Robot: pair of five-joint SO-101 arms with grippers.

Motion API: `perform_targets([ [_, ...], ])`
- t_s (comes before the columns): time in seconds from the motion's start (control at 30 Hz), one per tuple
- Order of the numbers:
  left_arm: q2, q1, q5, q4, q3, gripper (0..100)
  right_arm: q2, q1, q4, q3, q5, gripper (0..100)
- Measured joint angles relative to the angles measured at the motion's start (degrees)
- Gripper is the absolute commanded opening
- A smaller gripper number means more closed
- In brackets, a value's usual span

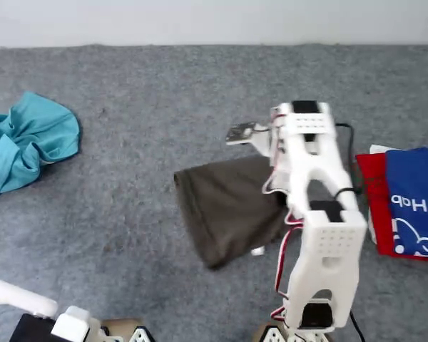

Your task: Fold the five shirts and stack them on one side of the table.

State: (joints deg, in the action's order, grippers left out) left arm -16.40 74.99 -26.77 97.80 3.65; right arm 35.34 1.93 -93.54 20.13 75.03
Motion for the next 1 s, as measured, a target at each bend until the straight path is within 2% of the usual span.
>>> perform_targets([
  [0.07, 0.0, 0.0, 0.0, 0.0, 0.0, 12, 0.0, -0.8, 5.7, 0.0, 3.8, 0.9],
  [0.17, 0.0, 0.0, 0.0, 0.0, 0.0, 12, 0.0, -0.4, 13.2, 0.0, 5.2, 0.9],
  [0.3, 0.0, 0.0, 0.0, 0.0, 0.0, 12, 0.0, 0.6, 15.9, -0.1, 5.5, 1.3],
  [0.37, 0.0, 0.0, 0.0, 0.0, 0.0, 12, 0.0, 1.1, 16.4, -0.1, 4.8, 4.6],
  [0.43, 0.0, 0.0, 0.0, 0.0, 0.0, 12, -1.7, 1.1, 16.3, -0.2, 1.8, 12.5],
  [0.57, 0.0, 0.0, 0.0, 0.0, 0.0, 12, -6.9, 1.8, 13.5, -0.1, -9.5, 22.8],
  [0.73, 0.0, 0.0, 0.0, 0.0, 0.0, 12, -12.3, 2.1, 8.1, -0.1, -28.7, 23.4],
  [1.0, 0.0, 0.0, 0.0, 0.0, 0.0, 12, -19.9, 9.6, -3.9, -0.1, -62.7, 23.4],
])
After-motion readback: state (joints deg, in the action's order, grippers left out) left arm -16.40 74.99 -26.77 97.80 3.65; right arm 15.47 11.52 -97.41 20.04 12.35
